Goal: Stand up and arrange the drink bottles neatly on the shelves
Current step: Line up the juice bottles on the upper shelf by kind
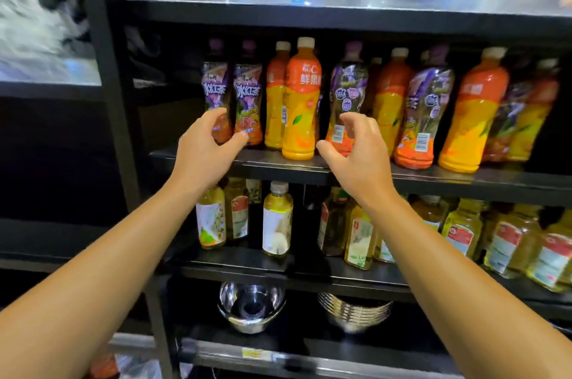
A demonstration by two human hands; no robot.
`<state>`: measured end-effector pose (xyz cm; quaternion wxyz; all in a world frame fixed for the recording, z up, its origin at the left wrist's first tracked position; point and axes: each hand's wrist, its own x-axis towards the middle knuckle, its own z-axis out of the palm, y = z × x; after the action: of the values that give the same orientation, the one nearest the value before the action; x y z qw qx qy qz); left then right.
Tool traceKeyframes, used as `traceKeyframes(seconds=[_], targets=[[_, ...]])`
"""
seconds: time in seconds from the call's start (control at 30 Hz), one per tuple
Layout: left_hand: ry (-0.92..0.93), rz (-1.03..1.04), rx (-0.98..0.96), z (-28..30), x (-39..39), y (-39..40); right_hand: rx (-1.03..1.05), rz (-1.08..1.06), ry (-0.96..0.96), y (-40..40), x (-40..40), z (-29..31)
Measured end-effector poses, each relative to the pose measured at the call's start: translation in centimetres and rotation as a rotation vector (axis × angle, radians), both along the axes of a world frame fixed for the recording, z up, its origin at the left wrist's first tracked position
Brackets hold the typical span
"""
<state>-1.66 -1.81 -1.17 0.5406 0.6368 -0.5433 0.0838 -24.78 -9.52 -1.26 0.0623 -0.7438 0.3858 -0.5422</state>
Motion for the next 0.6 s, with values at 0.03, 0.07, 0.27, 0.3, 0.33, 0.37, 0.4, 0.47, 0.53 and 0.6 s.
traceKeyframes(seconds=[0.03, 0.07, 0.27, 0.3, 0.33, 0.37, 0.4, 0.47, 0.53, 0.6], targets=[[0.014, 0.007, 0.004, 0.5, 0.3, -0.7, -0.007, -0.012, -0.012, -0.2, 0.2, 0.3], [0.029, 0.015, 0.010, 0.8, 0.7, -1.3, -0.021, -0.015, -0.015, -0.3, 0.6, 0.6], [0.105, 0.045, 0.040, 1.8, 4.8, -6.0, -0.173, 0.011, 0.067, -0.1, 5.5, 1.5], [0.119, 0.050, 0.049, 2.0, 5.7, -6.8, -0.201, -0.025, 0.043, -0.3, 6.1, 1.6], [0.134, 0.055, 0.056, 2.2, 6.3, -7.6, -0.216, -0.060, 0.004, -0.7, 6.5, 1.6], [0.153, 0.057, 0.064, 2.5, 7.0, -8.4, -0.212, -0.088, -0.035, -1.1, 6.8, 1.6], [0.180, 0.054, 0.074, 2.7, 7.6, -9.2, -0.194, -0.114, -0.057, -1.6, 7.0, 1.5], [0.258, 0.028, 0.087, 3.1, 8.6, -10.6, -0.152, -0.164, -0.059, -2.3, 7.5, 1.3], [0.332, -0.014, 0.100, 3.2, 9.2, -11.8, -0.122, -0.198, -0.057, -2.7, 7.9, 1.2], [0.366, -0.047, 0.113, 3.1, 9.4, -12.6, -0.079, -0.224, -0.045, -2.9, 8.3, 1.1]])
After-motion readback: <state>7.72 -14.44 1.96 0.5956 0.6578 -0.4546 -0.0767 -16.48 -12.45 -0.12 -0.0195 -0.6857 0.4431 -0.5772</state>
